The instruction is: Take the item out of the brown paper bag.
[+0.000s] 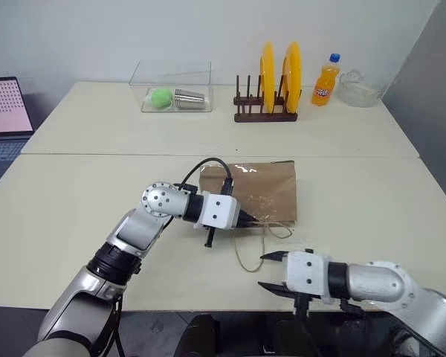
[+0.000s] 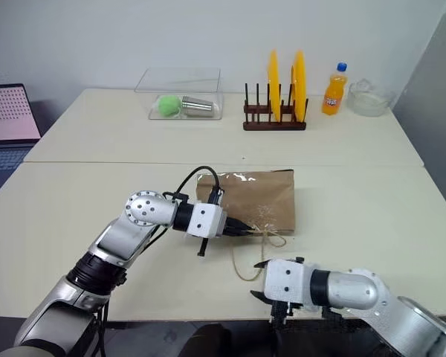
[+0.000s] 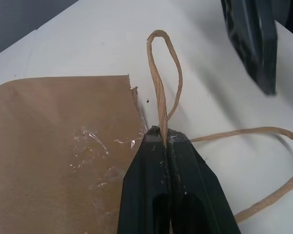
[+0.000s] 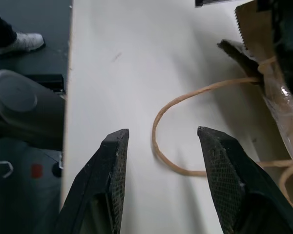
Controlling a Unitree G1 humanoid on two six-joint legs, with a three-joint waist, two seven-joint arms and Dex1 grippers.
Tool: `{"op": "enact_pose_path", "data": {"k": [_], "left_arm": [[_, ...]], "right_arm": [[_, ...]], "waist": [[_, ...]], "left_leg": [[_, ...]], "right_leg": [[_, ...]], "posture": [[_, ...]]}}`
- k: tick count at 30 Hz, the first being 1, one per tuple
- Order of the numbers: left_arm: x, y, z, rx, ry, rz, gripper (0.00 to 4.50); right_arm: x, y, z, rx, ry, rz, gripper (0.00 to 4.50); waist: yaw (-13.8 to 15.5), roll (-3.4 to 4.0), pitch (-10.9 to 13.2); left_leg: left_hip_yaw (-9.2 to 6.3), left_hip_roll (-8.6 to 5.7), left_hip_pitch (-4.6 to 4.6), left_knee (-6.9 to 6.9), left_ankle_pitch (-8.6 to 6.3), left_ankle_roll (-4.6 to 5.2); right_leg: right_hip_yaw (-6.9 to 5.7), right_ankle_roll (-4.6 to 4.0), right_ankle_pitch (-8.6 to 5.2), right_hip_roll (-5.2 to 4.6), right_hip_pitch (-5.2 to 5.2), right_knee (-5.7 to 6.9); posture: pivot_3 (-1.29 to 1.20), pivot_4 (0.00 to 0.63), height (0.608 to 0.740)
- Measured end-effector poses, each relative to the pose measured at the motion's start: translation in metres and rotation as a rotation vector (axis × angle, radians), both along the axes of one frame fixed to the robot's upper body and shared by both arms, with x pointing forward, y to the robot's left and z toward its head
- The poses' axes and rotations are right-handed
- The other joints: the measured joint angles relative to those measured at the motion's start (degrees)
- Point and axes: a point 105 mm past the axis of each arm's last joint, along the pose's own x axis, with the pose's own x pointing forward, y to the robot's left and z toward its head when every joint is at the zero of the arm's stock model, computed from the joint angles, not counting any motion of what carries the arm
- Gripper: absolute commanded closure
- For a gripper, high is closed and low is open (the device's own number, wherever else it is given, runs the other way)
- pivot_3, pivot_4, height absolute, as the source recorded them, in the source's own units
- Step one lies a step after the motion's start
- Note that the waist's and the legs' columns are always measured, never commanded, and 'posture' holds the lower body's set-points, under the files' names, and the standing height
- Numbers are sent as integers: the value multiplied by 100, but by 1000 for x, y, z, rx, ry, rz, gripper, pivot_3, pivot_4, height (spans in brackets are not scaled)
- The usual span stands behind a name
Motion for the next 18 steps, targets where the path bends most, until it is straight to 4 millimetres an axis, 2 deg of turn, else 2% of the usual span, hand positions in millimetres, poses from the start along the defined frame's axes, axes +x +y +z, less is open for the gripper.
{"op": "enact_pose_path", "data": {"k": [6, 9, 14, 18], "left_arm": [[2, 2, 3, -3, -2, 14, 4490], [3, 3, 4, -3, -4, 19, 4500], [3, 5, 6, -1, -11, 24, 4500], [4, 6, 6, 1, -1, 36, 4500]], "right_arm": [[16, 13, -24, -19, 19, 22, 2138], [20, 16, -33, -8, 50, 4, 2789], [15, 19, -38, 14, 84, 10, 4488], [15, 19, -40, 35, 97, -15, 4488]], "waist": [[0, 0, 0], [1, 0, 0], [-1, 1, -1], [-1, 1, -1]], "left_leg": [[0, 0, -1, -1, 0, 0], [0, 0, 0, 0, 0, 0], [-1, 0, 4, 0, 0, 0], [2, 0, 8, 1, 0, 0]], "right_leg": [[1, -1, 1, 0, 0, -2], [3, -2, 1, -1, 1, -2], [3, -2, 1, 0, 1, 6], [5, -2, 1, 0, 1, 15]], "posture": [[0, 150, 740], [0, 150, 740], [0, 150, 740], [0, 150, 740]]}}
